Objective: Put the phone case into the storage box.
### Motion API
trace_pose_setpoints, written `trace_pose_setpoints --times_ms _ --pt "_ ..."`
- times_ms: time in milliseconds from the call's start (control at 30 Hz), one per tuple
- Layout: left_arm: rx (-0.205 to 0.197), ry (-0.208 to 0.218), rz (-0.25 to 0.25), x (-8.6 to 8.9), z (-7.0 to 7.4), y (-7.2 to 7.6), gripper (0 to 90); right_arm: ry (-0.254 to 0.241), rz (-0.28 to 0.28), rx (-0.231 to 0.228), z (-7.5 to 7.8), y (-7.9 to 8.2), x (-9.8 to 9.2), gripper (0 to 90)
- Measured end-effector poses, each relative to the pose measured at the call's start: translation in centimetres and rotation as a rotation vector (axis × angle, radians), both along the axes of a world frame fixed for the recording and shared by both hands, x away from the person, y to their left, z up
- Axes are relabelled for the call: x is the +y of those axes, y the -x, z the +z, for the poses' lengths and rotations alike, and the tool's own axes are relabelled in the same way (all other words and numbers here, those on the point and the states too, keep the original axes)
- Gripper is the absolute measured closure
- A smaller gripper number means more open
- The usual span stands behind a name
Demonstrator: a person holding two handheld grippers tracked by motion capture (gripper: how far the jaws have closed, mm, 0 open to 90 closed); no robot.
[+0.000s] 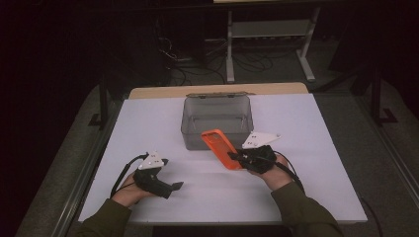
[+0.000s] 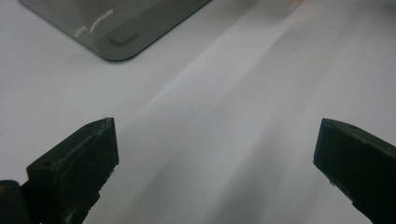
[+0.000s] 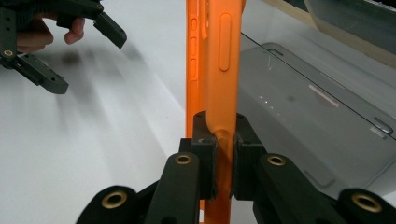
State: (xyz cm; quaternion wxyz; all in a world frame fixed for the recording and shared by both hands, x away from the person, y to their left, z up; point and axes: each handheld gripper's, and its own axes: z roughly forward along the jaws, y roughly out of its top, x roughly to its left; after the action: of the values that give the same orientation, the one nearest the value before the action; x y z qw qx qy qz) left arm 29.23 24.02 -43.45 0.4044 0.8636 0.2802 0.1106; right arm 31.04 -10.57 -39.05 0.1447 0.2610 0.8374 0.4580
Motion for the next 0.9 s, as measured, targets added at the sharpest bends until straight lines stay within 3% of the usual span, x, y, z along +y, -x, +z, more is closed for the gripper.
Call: trace_pose_setpoints --times_ms 600,900 --pt "0.004 -0.001 0.003 0.1 0.0 0.1 0.0 0.005 -0.011 0.021 1.5 -0.4 0.0 81.8" --pt "0.006 0.000 0.003 0.1 0.0 0.1 0.0 0.019 -0.014 0.036 3.1 -1.1 -0.3 81.8"
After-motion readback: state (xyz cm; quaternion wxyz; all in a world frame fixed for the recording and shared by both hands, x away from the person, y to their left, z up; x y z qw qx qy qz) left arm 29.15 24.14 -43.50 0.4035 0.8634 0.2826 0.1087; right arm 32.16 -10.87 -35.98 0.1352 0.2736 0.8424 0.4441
